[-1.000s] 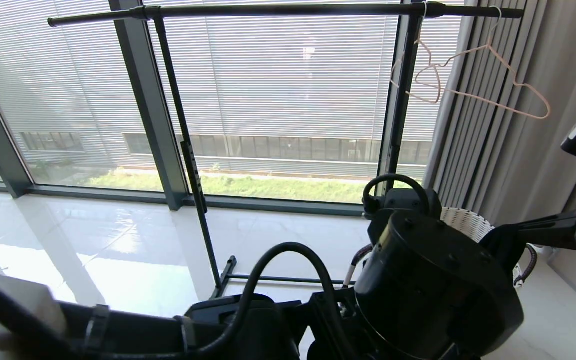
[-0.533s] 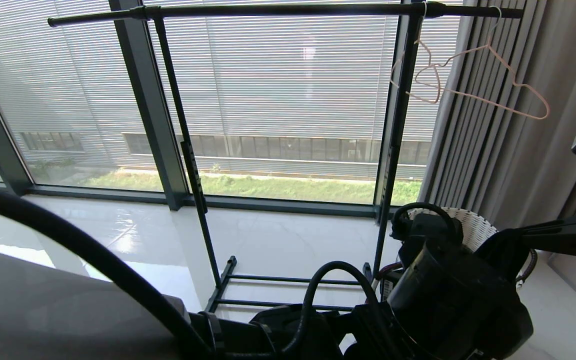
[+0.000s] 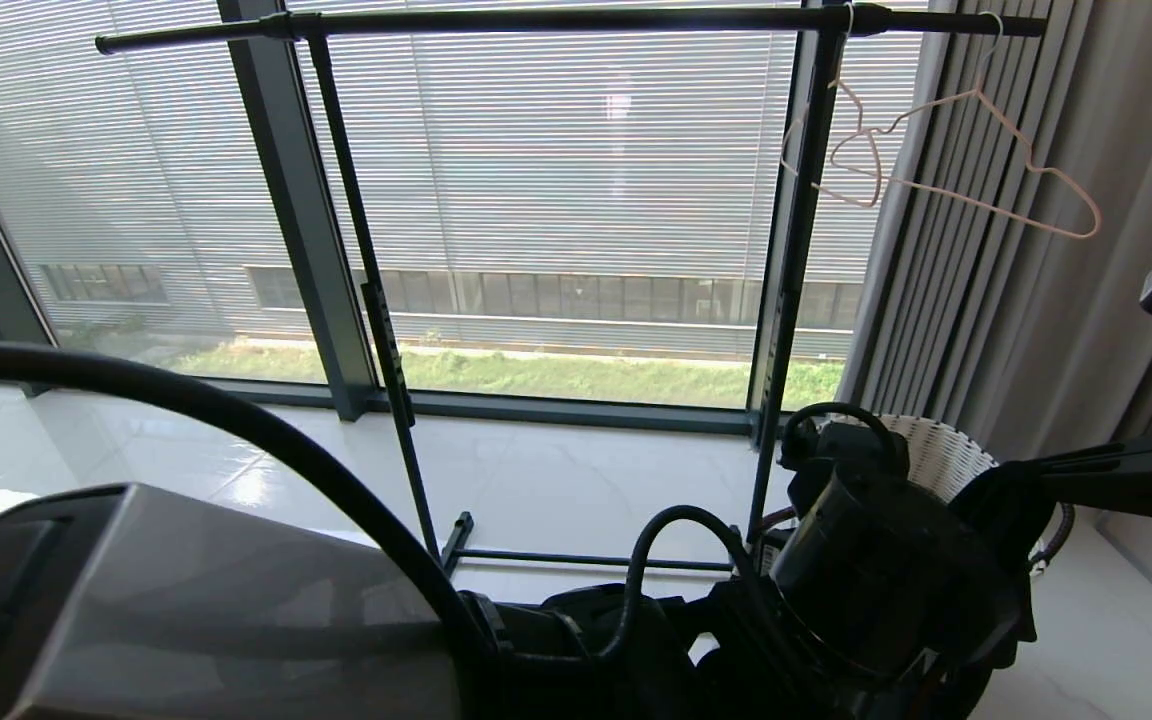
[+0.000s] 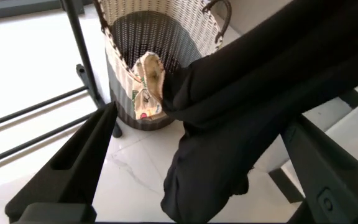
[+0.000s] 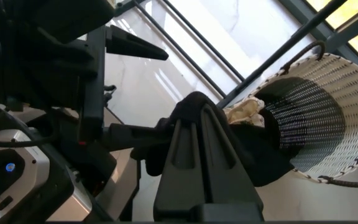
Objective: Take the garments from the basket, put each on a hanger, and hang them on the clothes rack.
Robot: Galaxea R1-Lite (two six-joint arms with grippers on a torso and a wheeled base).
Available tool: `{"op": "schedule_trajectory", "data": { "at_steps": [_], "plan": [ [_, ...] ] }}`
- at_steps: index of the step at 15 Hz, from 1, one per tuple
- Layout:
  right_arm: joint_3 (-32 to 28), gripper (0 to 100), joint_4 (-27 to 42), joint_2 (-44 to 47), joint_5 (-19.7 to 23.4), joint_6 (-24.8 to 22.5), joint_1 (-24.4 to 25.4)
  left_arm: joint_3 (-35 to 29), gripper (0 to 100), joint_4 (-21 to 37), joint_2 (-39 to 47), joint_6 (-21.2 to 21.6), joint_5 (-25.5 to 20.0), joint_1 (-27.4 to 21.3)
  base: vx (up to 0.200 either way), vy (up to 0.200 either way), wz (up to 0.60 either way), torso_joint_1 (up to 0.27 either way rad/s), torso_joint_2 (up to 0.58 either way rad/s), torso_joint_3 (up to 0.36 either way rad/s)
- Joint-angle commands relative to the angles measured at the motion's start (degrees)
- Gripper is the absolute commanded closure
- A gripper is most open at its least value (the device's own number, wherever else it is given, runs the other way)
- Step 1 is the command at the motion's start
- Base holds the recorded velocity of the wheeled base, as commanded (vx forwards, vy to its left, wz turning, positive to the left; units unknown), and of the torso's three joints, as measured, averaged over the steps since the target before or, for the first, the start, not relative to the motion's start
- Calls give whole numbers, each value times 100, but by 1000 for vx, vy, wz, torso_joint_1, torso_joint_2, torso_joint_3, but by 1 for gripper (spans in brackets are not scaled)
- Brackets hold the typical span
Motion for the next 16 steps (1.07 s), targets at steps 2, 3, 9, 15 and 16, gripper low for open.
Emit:
{"op": "schedule_trajectory", "data": {
  "at_steps": [2, 3, 9, 15, 16],
  "plan": [
    [6, 100, -1, 12, -7, -13, 127, 21, 0, 7, 196, 43, 17, 72, 0, 0, 0, 0, 0, 0],
    [-12, 100, -1, 21, -16, -13, 215, 65, 0, 16, 319, 192, 17, 81, 0, 0, 0, 0, 0, 0],
    [-21, 100, -1, -14, -95, -13, 233, 505, 0, 16, 381, 482, 26, 195, 0, 0, 0, 0, 0, 0],
    [-21, 100, -1, -14, -95, 5, 233, 566, 100, 16, 354, 464, 149, 186, 0, 0, 0, 0, 0, 0],
    [-3, 100, -1, -14, -95, 31, 224, 619, 100, 7, 337, 438, 378, 186, 0, 0, 0, 0, 0, 0]
  ]
}}
